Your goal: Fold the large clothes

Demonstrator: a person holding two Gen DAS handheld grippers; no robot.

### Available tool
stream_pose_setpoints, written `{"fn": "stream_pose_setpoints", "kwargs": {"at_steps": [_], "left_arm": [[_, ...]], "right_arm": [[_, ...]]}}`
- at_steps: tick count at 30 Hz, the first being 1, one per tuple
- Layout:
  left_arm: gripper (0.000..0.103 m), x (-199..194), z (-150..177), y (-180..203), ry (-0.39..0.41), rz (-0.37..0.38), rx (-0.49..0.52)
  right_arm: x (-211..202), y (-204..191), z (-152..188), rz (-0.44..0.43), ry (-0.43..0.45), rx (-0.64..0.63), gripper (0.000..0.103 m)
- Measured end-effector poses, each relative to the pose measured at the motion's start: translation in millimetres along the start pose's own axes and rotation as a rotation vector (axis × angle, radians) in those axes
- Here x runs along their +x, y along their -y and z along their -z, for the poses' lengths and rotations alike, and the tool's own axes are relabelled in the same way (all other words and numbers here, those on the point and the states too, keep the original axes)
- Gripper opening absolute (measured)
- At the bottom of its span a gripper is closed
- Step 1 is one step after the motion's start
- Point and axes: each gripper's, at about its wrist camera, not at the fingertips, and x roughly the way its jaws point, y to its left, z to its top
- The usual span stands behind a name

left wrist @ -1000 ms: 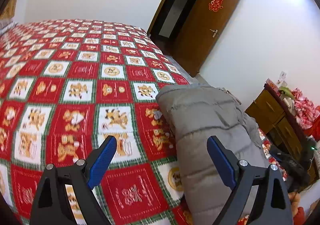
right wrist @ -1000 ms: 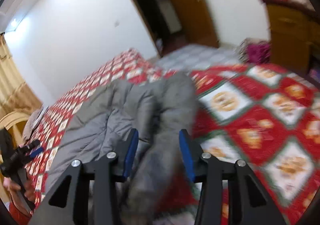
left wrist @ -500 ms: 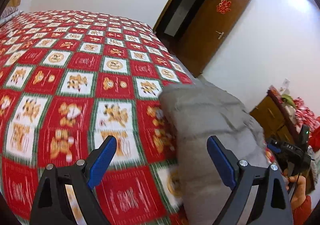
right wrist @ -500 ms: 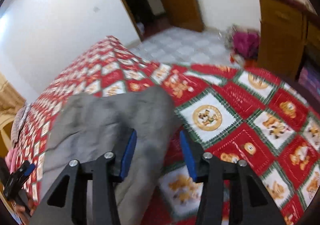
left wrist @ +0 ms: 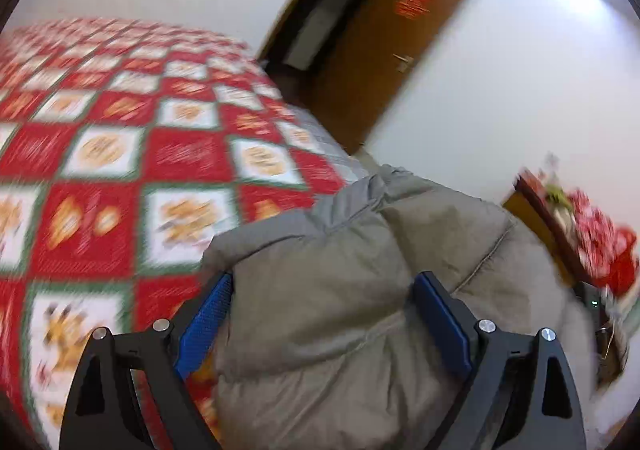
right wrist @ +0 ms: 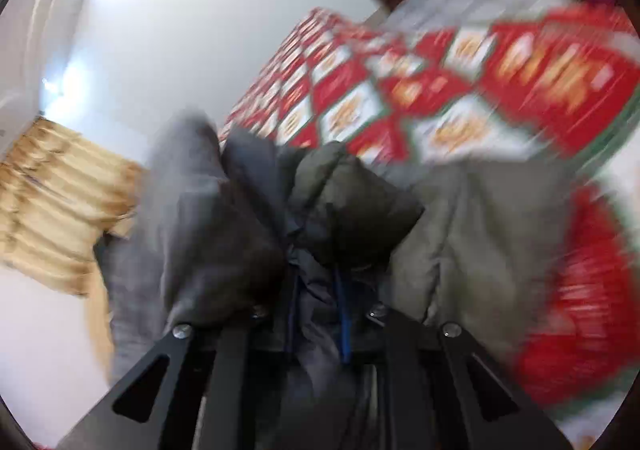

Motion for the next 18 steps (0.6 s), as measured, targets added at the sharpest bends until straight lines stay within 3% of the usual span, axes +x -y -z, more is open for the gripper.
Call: {"fn": "stream_pose_setpoints", "kwargs": {"at_steps": [2, 7, 13, 15, 18], "left_arm": [[0.092, 11, 1, 21, -0.022, 0.006, 0.075], [0.093, 27, 15, 38, -0.068, -0.137, 0.238], [0.093, 25, 24, 59, -0.077, -0.217, 0.348], [0.093, 26, 25, 62, -0.078, -0.236, 0.364], [0.093, 28, 24, 65, -0.082, -0.250, 0.372]], "right_arm": [[16, -1, 4, 0.029, -0.008, -0.032, 0.011], [15, -1, 5, 0.057, -0.019, -0.086, 0.007], [-42, -10, 17, 0.160, 0.053, -0.093, 0.025], [-67, -28, 20, 0.282, 0.094, -0.175, 0.035], [-92, -68, 13, 0.456, 0.190, -0.331, 0.038]]}}
